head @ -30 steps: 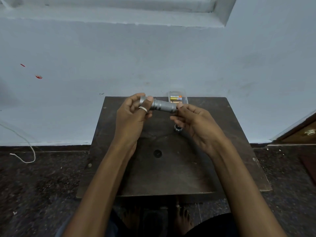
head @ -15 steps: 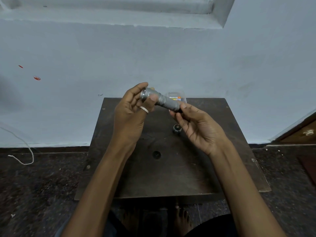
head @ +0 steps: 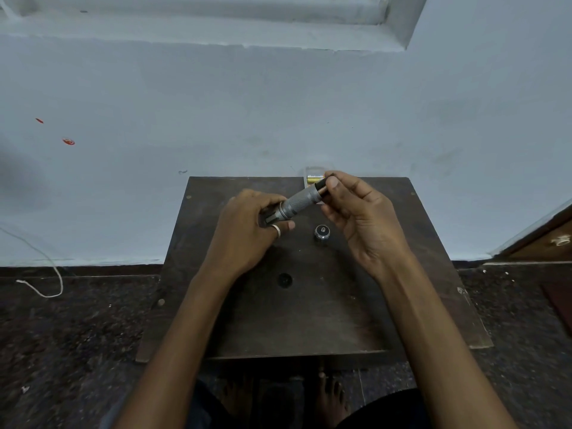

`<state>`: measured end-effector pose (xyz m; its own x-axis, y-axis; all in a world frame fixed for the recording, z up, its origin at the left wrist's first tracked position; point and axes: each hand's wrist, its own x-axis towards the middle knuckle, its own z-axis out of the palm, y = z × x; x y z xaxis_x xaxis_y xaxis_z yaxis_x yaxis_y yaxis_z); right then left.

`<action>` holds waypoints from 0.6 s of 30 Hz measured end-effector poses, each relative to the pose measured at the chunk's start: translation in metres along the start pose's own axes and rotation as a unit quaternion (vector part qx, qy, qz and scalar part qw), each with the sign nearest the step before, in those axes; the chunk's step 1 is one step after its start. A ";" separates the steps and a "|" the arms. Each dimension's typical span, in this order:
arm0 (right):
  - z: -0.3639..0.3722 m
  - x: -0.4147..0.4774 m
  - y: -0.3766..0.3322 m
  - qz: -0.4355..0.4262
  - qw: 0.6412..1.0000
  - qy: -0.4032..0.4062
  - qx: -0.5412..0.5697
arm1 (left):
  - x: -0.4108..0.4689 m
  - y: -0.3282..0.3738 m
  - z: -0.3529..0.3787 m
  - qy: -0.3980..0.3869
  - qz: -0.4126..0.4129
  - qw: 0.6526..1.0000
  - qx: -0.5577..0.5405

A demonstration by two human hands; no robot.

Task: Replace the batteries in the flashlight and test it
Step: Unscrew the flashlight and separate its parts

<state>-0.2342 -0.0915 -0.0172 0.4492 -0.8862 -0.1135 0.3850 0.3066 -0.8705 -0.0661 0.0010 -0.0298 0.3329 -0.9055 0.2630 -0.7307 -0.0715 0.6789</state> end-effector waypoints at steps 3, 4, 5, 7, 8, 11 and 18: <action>-0.004 0.000 -0.004 -0.019 0.999 0.021 0.016 | 0.001 -0.005 -0.002 0.024 -0.028 0.999 0.015; -0.006 0.001 -0.005 -0.024 0.999 0.030 0.024 | 0.001 -0.008 -0.003 0.034 -0.042 0.998 0.017; -0.008 0.001 -0.006 -0.026 0.998 0.040 0.030 | 0.000 -0.011 -0.004 0.045 -0.061 0.997 0.018; -0.010 0.001 -0.007 -0.024 0.998 0.052 0.039 | -0.001 -0.015 -0.006 0.058 -0.104 0.993 0.021; -0.011 0.001 -0.007 -0.021 0.998 0.053 0.039 | -0.001 -0.017 -0.007 0.061 -0.125 0.990 0.027; -0.011 0.002 -0.006 -0.015 0.998 0.052 0.027 | -0.004 -0.021 -0.010 0.062 -0.167 0.983 0.051; -0.011 0.002 -0.004 -0.004 0.999 0.047 0.015 | -0.008 -0.022 -0.013 0.030 -0.199 0.977 0.065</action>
<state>-0.2441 -0.0987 -0.0191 0.3686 -0.9170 -0.1525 0.4136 0.3087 -0.8565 -0.0447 0.0149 -0.0380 0.6377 -0.7694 0.0374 -0.6039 -0.4691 0.6444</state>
